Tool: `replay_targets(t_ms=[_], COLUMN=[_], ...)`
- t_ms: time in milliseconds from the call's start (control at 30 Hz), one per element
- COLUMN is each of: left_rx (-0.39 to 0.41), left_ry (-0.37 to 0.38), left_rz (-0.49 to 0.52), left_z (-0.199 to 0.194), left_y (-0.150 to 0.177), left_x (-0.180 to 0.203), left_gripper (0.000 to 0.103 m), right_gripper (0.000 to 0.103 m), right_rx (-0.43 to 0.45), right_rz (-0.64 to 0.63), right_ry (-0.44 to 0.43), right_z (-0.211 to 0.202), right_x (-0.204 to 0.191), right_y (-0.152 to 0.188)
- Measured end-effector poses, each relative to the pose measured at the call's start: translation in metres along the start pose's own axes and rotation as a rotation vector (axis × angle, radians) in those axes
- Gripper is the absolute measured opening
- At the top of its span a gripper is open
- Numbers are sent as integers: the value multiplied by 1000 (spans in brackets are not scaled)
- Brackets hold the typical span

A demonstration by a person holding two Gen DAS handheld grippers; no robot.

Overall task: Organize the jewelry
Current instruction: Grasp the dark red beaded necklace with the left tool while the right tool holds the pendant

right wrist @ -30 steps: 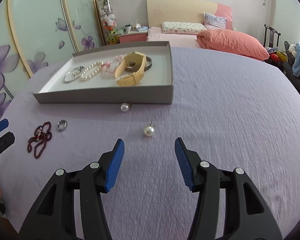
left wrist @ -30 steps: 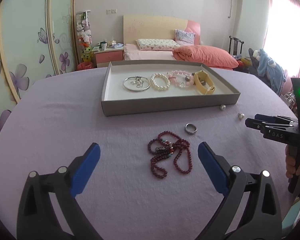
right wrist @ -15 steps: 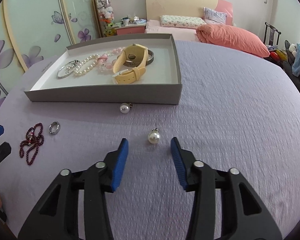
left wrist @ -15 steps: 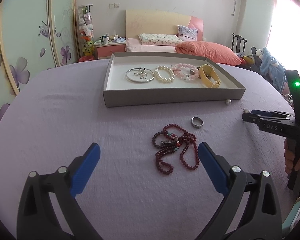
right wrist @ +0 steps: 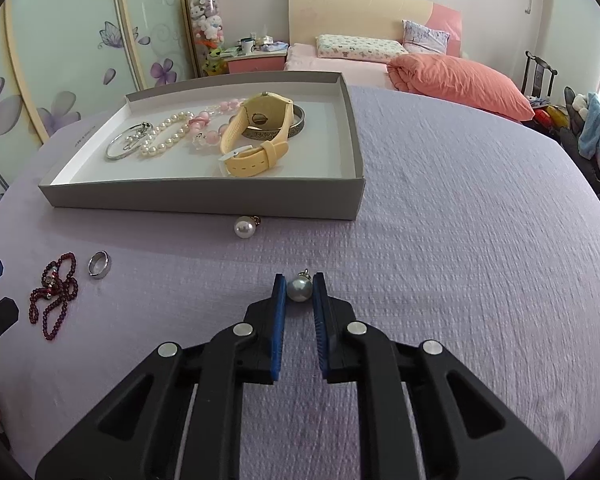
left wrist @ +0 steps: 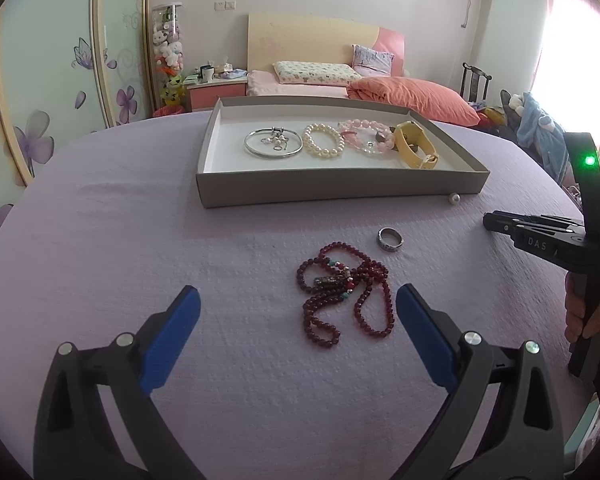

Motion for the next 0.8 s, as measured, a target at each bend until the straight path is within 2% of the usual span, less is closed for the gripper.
replay_targets(t_ms=[367, 567, 667, 733, 800], left_rx=[-49, -114, -114, -110, -106], left_ry=[-18, -50, -84, -85, -77], left_rz=[38, 15, 40, 54, 67], left_z=[22, 47, 51, 50, 48], left_y=[-1, -7, -6, -5, -4], left_x=[26, 34, 38, 41, 44], left_gripper=[98, 79, 72, 63, 46], right_gripper=[14, 14, 14, 14, 14], right_rx=[17, 33, 40, 44, 47], right_rz=[60, 50, 46, 43, 42], right_ry=[-45, -58, -66, -70, -75], right_z=[-12, -20, -23, -23, -24], right_x=[7, 1, -1, 1, -1], right_y=[4, 3, 1, 2, -1])
Point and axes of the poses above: each gripper's, at about its wrist camera, not at the fingertips, and z roughly the way its jaws point, x to its right, y to its underside, the point moved 3 cm from there along z, roughly the way its jaws point, and after that the axes turned 14 degrees about -z, right-handed, at the moved point
